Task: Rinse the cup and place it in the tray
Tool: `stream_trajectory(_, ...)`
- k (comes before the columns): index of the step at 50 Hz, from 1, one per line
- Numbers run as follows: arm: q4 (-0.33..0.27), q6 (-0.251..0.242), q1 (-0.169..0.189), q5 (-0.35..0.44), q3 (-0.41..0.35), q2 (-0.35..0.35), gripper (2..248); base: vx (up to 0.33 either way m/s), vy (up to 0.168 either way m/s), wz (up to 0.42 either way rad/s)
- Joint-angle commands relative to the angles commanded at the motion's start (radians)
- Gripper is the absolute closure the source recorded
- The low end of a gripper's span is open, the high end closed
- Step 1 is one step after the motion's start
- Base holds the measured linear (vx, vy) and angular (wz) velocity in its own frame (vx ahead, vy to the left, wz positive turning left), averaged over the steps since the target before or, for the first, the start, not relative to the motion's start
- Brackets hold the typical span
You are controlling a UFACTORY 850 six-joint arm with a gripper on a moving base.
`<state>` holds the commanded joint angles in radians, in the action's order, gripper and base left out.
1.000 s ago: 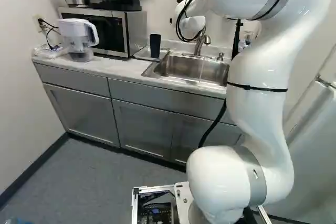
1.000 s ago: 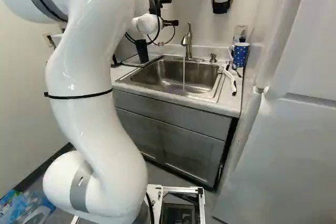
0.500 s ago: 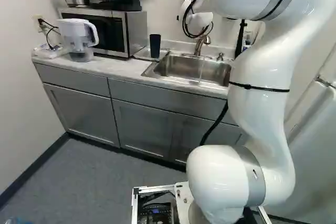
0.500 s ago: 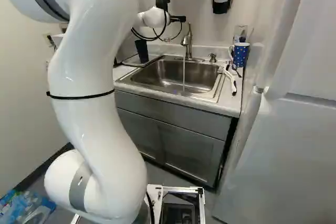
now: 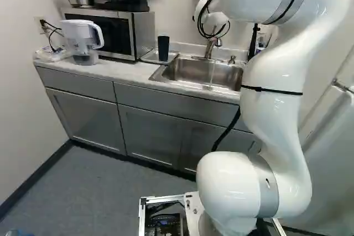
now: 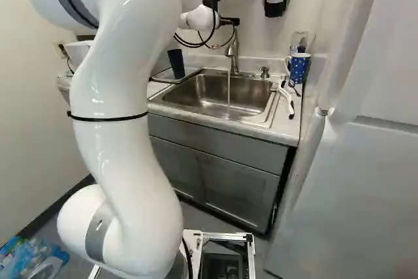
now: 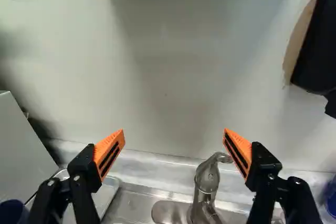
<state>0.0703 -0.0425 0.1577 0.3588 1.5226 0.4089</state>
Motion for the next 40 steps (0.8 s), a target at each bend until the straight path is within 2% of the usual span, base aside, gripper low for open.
stream_trajectory(40, 0.0, 0.0, -0.009, -0.091, 0.001, 0.001, 3, 0.0, 0.0, 0.0)
